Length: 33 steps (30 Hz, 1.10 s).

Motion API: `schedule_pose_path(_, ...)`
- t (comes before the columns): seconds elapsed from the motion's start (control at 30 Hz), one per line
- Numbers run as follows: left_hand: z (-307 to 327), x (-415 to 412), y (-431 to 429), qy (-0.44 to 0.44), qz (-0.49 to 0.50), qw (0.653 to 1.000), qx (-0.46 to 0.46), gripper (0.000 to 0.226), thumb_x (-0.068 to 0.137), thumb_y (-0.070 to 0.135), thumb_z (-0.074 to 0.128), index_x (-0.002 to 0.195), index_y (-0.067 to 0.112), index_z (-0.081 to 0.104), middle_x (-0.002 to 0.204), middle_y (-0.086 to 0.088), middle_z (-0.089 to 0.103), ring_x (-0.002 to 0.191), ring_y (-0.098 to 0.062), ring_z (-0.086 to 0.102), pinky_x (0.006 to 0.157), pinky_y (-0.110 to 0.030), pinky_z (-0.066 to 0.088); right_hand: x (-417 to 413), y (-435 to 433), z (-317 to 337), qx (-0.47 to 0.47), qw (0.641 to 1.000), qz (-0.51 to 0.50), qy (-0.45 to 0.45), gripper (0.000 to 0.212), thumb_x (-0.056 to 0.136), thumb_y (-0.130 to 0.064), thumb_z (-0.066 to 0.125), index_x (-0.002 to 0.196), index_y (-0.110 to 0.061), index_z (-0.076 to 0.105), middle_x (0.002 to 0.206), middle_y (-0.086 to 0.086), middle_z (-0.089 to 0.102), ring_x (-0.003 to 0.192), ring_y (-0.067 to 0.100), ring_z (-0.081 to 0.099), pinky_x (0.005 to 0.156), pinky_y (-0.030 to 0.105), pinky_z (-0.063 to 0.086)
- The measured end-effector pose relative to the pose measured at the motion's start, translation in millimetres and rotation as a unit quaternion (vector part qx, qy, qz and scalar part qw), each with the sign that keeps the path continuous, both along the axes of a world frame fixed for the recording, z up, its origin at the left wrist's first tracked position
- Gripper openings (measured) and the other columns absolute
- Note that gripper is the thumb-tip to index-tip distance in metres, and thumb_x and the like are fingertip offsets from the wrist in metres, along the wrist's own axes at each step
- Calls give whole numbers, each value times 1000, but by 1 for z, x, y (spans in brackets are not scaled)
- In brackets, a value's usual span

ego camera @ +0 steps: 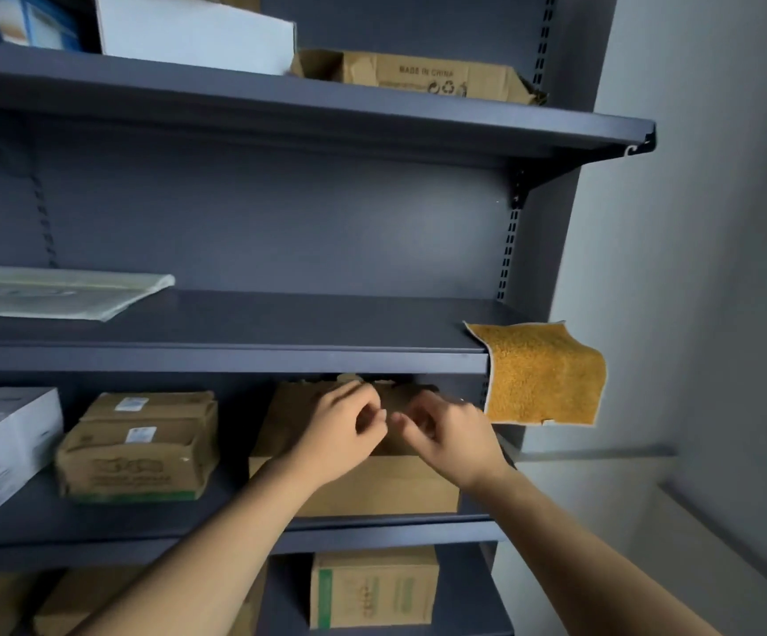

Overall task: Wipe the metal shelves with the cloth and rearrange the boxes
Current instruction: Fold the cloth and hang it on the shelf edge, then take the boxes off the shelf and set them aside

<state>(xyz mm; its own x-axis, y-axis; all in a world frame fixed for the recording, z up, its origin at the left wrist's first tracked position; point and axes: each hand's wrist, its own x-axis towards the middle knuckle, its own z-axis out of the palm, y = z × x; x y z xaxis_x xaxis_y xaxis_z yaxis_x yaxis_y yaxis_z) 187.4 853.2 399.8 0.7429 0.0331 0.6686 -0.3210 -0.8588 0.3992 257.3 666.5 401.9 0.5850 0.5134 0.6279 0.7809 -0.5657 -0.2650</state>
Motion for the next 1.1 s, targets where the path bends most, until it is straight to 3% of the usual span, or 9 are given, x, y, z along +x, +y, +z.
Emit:
schedule_pose_path(0.07,-20,-6,24,68,41,997,5,19,93,37,61,97,18,61,99,8,55,93,-12,52,80,-30,45,-3,11,-18,-67,996,-42,46,68,84,-78,34,119,-27,63,111,-3,64,104,19,60,78,36,55)
schedule_pose_path(0.13,-36,-13,39,118,84,989,27,46,87,59,48,111,21,61,112,7,56,105,-16,52,89,-37,47,-3,17,-33,-117,987,-72,81,82,77,-84,27,134,-32,56,129,-1,56,122,24,51,90,38,53)
schedule_pose_path(0.27,-56,-21,56,166,149,970,97,80,78,74,23,129,25,59,132,7,52,125,-21,46,110,-41,34,1,18,-51,-146,975,-114,126,86,76,-87,38,144,-35,51,145,-1,45,136,28,40,107,41,45)
schedule_pose_path(0.37,-63,-16,75,193,209,946,152,69,87,76,33,133,30,56,144,7,45,136,-22,37,119,-55,20,14,13,-58,-157,969,-138,133,81,83,-80,53,149,-35,44,154,3,37,142,34,33,113,43,41)
schedule_pose_path(0.5,-81,-10,93,210,212,954,33,62,85,69,60,132,28,58,150,2,37,136,-26,35,106,-45,43,36,2,-66,-131,963,-159,170,81,80,-78,60,146,-33,43,154,10,31,135,40,45,101,46,51)
schedule_pose_path(0.63,-97,-8,92,147,190,964,-117,63,80,47,81,133,21,57,147,4,37,132,-20,45,99,-31,42,53,-7,-83,-88,962,-152,207,89,79,-76,63,149,-31,31,162,12,16,126,43,54,94,48,54)
schedule_pose_path(0.7,-103,-5,87,127,201,953,-186,72,76,42,85,138,23,52,150,6,34,133,-20,45,98,-32,41,61,-13,-93,-30,963,-119,241,92,79,-72,68,152,-35,26,163,8,14,128,40,54,96,49,54)
schedule_pose_path(0.9,-120,4,78,115,192,888,-402,105,69,32,92,151,42,26,146,6,47,130,-20,48,107,-42,44,70,-21,-123,176,935,-19,308,94,77,-62,78,152,-44,25,153,-9,39,136,18,46,105,43,48)
schedule_pose_path(1.1,-121,10,70,83,194,872,-442,98,66,31,94,145,39,37,136,7,55,124,-16,55,101,-34,47,70,-17,-122,253,902,-28,347,97,75,-49,85,152,-38,27,136,-14,50,131,15,50,106,37,46)
